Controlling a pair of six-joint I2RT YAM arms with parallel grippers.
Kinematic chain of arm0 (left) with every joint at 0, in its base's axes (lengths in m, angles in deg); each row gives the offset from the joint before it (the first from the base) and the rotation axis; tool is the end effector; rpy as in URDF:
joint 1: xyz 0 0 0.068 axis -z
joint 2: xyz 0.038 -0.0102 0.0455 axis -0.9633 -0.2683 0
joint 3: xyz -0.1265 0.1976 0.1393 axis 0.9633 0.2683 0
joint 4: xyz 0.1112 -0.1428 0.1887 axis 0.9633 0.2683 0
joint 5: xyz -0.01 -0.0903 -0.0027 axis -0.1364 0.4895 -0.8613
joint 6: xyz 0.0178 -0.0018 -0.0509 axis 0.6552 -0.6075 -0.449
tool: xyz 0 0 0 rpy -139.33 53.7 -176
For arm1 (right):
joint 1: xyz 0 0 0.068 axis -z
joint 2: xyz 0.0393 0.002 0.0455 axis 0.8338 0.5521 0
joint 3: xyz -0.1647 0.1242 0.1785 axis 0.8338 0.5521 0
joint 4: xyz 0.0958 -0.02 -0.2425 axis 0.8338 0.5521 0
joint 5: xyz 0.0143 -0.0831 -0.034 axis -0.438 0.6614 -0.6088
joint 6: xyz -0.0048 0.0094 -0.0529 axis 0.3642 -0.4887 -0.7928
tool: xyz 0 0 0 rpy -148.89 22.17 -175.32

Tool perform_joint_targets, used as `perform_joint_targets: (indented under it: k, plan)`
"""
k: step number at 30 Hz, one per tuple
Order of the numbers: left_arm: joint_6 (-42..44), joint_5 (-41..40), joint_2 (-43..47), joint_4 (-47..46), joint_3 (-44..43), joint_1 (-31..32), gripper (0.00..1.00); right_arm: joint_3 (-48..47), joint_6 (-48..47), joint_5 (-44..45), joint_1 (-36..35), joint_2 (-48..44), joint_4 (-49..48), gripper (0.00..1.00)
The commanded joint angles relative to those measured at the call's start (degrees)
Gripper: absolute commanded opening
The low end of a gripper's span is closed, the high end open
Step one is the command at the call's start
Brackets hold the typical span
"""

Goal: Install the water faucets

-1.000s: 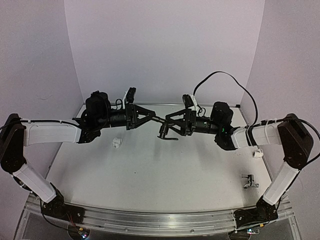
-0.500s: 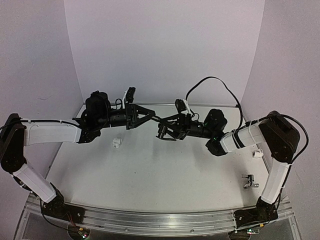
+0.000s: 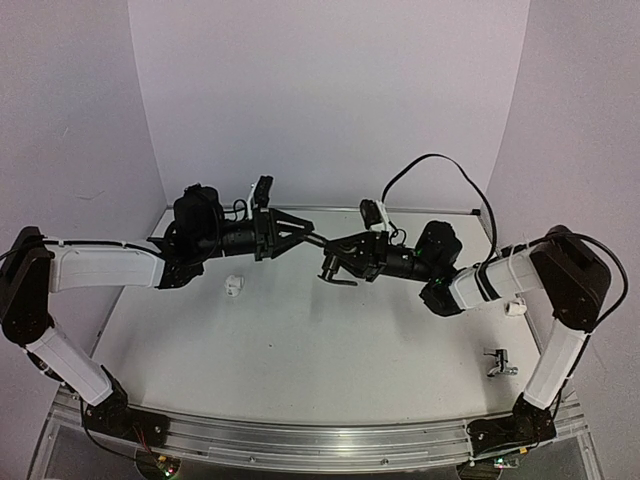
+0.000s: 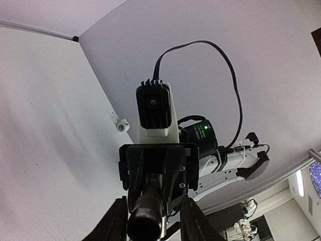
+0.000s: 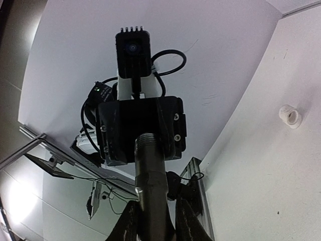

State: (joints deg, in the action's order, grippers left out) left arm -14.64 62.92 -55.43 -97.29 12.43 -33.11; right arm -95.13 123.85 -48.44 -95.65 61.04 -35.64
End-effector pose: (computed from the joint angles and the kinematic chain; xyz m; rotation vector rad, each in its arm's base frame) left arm 0.2482 -0.2455 0.2913 0.3320 1.8801 -1.7209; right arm 0.2680 0.2536 0.2369 -0.5253 1.6818 2.0455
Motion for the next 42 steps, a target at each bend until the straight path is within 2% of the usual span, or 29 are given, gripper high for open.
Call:
perform_joint_targets:
  k: [1, 3, 4, 10, 13, 16, 20, 24, 26, 30, 35, 37, 40, 42]
  plan:
    - [5.05, -6.27, 2.95, 2.2, 0.78, -0.56, 0.66, 2.41, -21.99, 9.21, 2.23, -10.12, 22.56, 0.0]
    - [8.25, -8.62, 4.05, 6.65, 1.1, -1.04, 0.78, 1.24, -33.9, 16.38, 2.33, -14.85, 41.61, 0.0]
    - [9.57, -9.72, 4.61, 8.98, 1.32, -1.33, 0.83, 0.57, -38.3, 19.71, 2.33, -16.29, 47.36, 0.0]
    - [17.14, -18.39, 7.0, 27.27, 0.12, -4.8, 0.93, -5.72, -57.53, 40.94, 2.33, -21.22, 72.95, 0.0]
    - [21.46, -28.47, 6.76, 41.77, -2.98, -5.35, 0.95, -7.82, -63.2, 48.99, 2.33, -22.33, 78.71, 0.0]
    - [25.9, -37.64, 5.39, 52.98, -5.47, -5.7, 0.96, -7.95, -66.28, 53.34, 2.33, -24.17, 80.83, 0.0]
    - [28.81, -41.51, 1.37, 60.86, -7.29, -7.5, 0.96, -8.94, -68.05, 55.07, 2.33, -24.44, 82.62, 0.0]
    - [30.59, -42.27, -4.21, 64.14, -10.95, -8.31, 0.91, -9.38, -70.19, 53.02, 2.33, -24.16, 83.31, 0.0]
    - [33.78, -41.4, -6.59, 64.7, -12.49, -9.06, 0.91, -9.17, -72.24, 51.11, 2.33, -24.44, 83.38, 0.0]
    - [41.25, -31.46, -6.62, 63.22, -11.61, -15.04, 0.93, -8.9, -73.35, 47.61, 2.33, -25.07, 83.39, 0.0]
    - [50.28, -29.34, -6.08, 60.32, -10.28, -16.69, 0.95, -8.17, -74.05, 41.25, 2.31, -26.18, 83.41, 0.0]
    - [46.24, -29.86, -9.47, 61.2, -14.35, -17.82, 0.95, -8.33, -74.13, 39.5, 2.33, -26.33, 83.33, 0.0]
    - [33.9, -26.67, -18.4, 70.21, -25.81, -19.33, 0.83, -8.61, -73.81, 38.76, 2.33, -26.93, 83.37, 0.0]
    - [23.91, -26.96, -20.75, 73.44, -28.78, -19.16, 0.85, -8.37, -73.8, 38.17, 2.33, -27.76, 83.23, 0.0]
